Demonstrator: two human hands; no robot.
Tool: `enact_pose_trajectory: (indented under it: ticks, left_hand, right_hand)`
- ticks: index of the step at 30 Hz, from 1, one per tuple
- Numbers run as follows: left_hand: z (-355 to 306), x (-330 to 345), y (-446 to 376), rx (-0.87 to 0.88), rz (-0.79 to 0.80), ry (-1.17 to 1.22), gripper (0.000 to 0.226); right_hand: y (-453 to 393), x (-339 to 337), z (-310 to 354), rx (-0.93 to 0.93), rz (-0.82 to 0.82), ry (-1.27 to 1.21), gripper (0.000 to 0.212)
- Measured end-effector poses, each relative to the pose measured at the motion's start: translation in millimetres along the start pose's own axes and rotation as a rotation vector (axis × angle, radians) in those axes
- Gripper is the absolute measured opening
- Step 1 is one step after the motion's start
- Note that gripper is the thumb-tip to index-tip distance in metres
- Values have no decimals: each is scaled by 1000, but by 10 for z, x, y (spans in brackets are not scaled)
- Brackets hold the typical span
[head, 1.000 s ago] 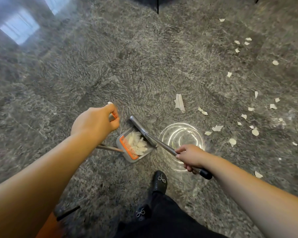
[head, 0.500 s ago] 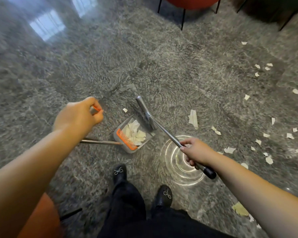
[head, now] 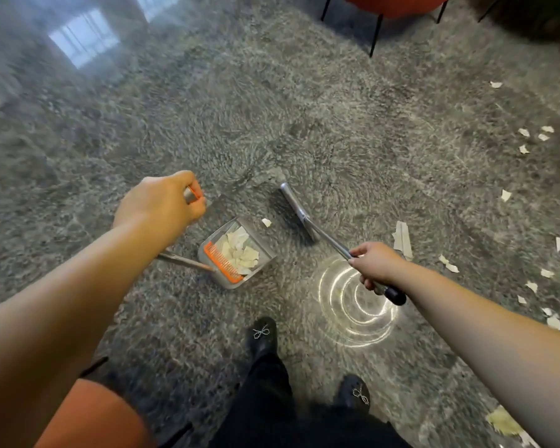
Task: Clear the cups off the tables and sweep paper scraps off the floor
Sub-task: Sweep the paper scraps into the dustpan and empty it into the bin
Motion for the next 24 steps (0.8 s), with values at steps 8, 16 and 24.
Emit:
enact_pose_trajectory:
  ticks: [8, 16, 24]
  left_hand:
    - [218, 10, -572, 59, 48, 21, 13]
    - [318, 10, -712, 66, 46, 45, 13]
    - [199, -4, -722, 158, 92, 49, 16]
  right_hand:
    - [-426, 599, 776, 32, 103, 414, 28]
    - [-337, 825, 882, 62, 237, 330, 29]
    - [117, 535, 403, 112, 171, -116, 27]
Point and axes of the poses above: each hand's wrist, its own y-axis away from the middle knuckle, its own x-axis out of the palm, z = x × y, the point moved 9 cm from there along -y, towards the middle knuckle, and after that the axes turned 11 degrees about -y, right-handed, at the moved point
